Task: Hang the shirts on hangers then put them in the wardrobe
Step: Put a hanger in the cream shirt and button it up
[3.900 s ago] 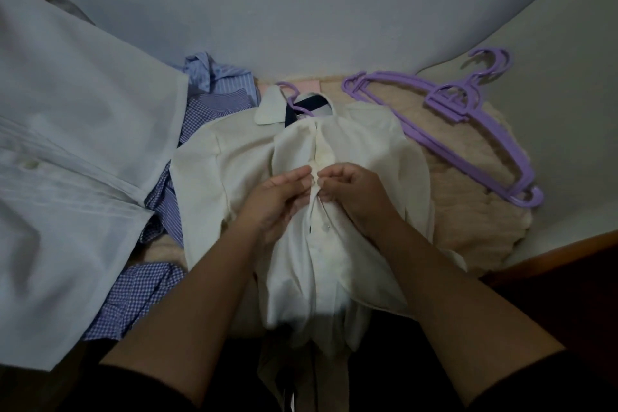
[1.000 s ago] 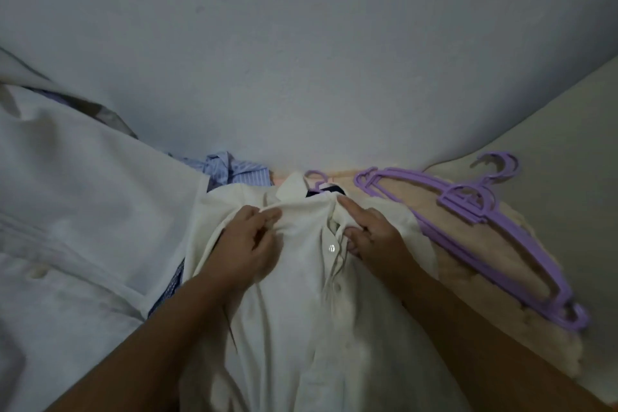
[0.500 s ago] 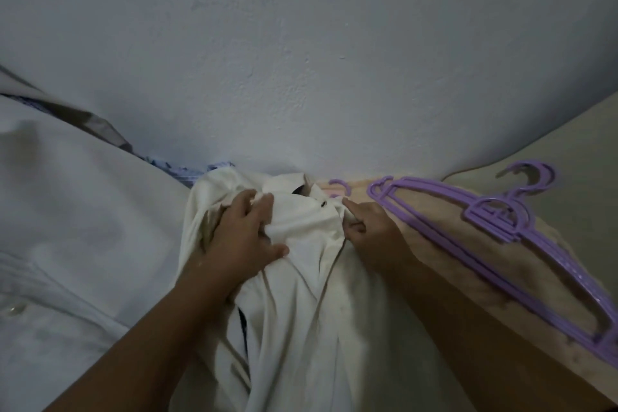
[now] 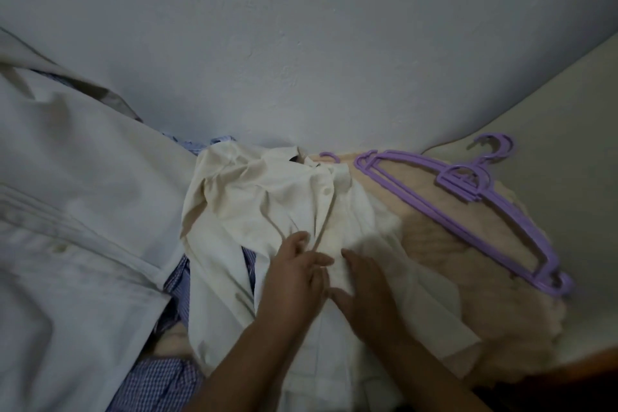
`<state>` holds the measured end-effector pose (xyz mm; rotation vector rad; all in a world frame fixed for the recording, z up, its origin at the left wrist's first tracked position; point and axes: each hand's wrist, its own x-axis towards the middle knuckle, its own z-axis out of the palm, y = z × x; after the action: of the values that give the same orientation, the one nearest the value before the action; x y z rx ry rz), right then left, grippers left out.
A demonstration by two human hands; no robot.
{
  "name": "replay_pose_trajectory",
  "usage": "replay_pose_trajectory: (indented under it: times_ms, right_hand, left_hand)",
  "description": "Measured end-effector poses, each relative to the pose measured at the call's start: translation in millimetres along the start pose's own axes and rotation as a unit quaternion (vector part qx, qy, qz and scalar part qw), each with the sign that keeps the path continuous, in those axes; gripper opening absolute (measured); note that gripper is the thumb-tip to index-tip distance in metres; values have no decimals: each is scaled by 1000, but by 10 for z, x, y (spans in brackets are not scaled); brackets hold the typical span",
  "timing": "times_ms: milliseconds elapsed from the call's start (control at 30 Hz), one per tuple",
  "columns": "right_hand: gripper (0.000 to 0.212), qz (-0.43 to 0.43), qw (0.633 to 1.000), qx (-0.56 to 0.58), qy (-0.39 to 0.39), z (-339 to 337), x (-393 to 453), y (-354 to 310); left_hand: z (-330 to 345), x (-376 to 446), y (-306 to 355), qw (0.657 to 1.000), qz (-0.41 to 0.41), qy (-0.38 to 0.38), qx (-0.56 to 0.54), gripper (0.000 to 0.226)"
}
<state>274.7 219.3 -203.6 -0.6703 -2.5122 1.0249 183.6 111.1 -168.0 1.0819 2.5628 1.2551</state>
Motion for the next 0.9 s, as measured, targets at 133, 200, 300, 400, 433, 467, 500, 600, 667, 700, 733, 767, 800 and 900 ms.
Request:
replay_pose_trajectory:
  times_ms: [133,200,300,400,433,467,500,600,667,700,733,767,800,900]
  right_hand:
    - [59,28,999,25,-32,-34,-144,-23]
    - [54,52,997,50,-20,-79,-133,-68]
    - [48,83,994,54,-43,-155,-187,-119]
    - [43,87,991,41,-93,-204,-297,-119]
    - [41,86,990,37,-104,-216,-316,-124]
    - [38,87,990,36,-105,-224,-312,-133]
    - [35,88,991,36,-93,-234,-287,-153]
    - [29,72,996,27,-33,-264,-145,-271]
    - [29,49,999,20,-5,-251,-5,-348]
    - [30,43,999,20,3,-223,70,-365]
    - [30,44,999,25,10,-192,141,-371]
    - [31,52,998,29,16,-158,206,-361]
    - [32,65,997,29,17,-128,259,-347]
    - [32,89,996,11,-1,-49,376,-279]
  left_hand:
    - [-37,-151,-115,991,-132,-23,-28,35]
    - [-99,-200,-99,978,-180,-16,-109,38]
    - [-173,-293,-97,964,-208,-34,-162,39]
    - [-188,-350,-120,961,-212,-63,-169,38]
    - [-188,-357,-123,960,-213,-63,-173,37]
    - [-185,-360,-116,959,-213,-59,-179,37]
    - [-179,-350,-112,960,-208,-54,-179,36]
    - [-154,-245,-81,974,-166,-48,-147,34]
    - [-128,-134,-59,980,-145,-43,-131,35]
    - [-103,-82,-57,981,-139,-36,-128,34]
    - [-78,-41,-52,982,-138,-27,-126,34]
    - [-49,-8,-49,982,-140,-14,-125,34]
    - [-20,9,-49,981,-144,1,-127,35]
    - [50,28,-76,980,-147,33,-130,35]
